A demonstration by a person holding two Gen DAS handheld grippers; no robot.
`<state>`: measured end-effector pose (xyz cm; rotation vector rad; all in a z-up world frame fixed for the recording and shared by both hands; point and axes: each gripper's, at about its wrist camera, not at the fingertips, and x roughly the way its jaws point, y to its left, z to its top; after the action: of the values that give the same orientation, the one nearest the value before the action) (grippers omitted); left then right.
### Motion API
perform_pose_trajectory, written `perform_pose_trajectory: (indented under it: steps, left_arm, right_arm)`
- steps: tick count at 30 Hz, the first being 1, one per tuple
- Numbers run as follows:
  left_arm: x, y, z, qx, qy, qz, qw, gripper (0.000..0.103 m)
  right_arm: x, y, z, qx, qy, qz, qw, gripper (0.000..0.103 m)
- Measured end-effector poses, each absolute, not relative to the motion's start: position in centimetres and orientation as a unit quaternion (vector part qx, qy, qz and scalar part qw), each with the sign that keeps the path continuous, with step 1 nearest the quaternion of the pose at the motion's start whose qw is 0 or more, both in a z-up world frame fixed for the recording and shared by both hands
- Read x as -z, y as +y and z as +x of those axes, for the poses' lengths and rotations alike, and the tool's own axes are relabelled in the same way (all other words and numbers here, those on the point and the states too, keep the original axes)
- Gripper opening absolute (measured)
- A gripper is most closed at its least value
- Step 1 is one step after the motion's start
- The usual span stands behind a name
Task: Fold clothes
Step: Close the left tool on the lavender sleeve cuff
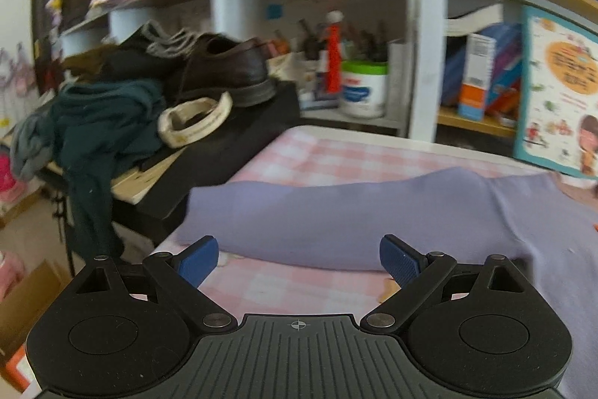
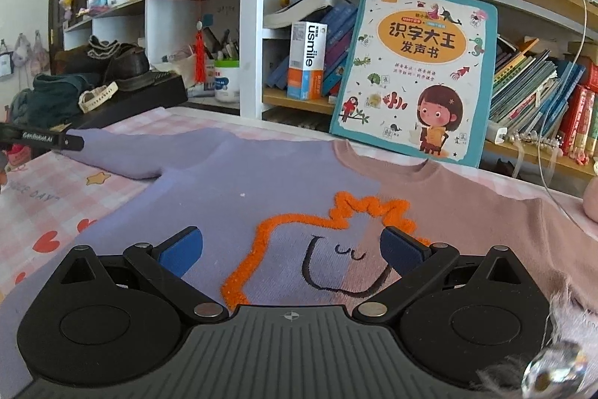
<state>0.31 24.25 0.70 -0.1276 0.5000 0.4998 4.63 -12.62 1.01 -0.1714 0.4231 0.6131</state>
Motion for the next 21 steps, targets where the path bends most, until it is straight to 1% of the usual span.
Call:
perform_pose_trajectory:
  steps: [4,5,6,7,8,9,13,16,18,21]
  left_arm:
    - [-0.5,26.7,0.2,-0.277,0.236,-0.097,0.926,0.093]
    - [-0.4,27.4,0.1,-0.287,0.231,-0.109,0.923,0.088]
    - [-0.3,28.2,0.1,-0.297,0.229,-0.12,0.919,0.078]
    - [-0.1,28.9,0.1,-0.301,0.23,-0.129,0.916,0.07]
    - [0.1,29.6,0.3,-0.306,0.233,-0.137,0.913,0.055]
    - [0.3,30.3,0.5,-0.312,0.24,-0.141,0.908,0.046]
    - [1.0,32.0,1.0,-0.318,0.252,-0.17,0.898,0.046]
    - [1.1,31.9,1.1,-0.31,0.247,-0.177,0.901,0.045]
    - [1.2,31.7,1.2,-0.284,0.239,-0.198,0.907,0.042]
    - [1.2,30.9,1.6,-0.253,0.235,-0.215,0.914,0.041]
  right_arm:
    - [-1.0,-12.3,4.2,-0.302,0.2,-0.098,0.927,0.102]
    - [-1.0,-12.2,4.2,-0.303,0.199,-0.1,0.927,0.102]
    - [-1.0,-12.1,4.1,-0.304,0.198,-0.103,0.926,0.102]
    - [-1.0,-12.1,4.1,-0.305,0.196,-0.105,0.926,0.102]
    - [-1.0,-12.0,4.0,-0.306,0.196,-0.107,0.926,0.102]
    - [-1.0,-12.0,4.0,-0.307,0.196,-0.107,0.925,0.102]
    - [-1.0,-12.0,4.1,-0.309,0.197,-0.104,0.924,0.102]
    - [-1.1,-12.2,4.2,-0.311,0.2,-0.099,0.924,0.102]
    - [-1.0,-12.2,4.3,-0.312,0.202,-0.098,0.923,0.102]
    - [-1.0,-12.1,4.3,-0.313,0.204,-0.099,0.922,0.102]
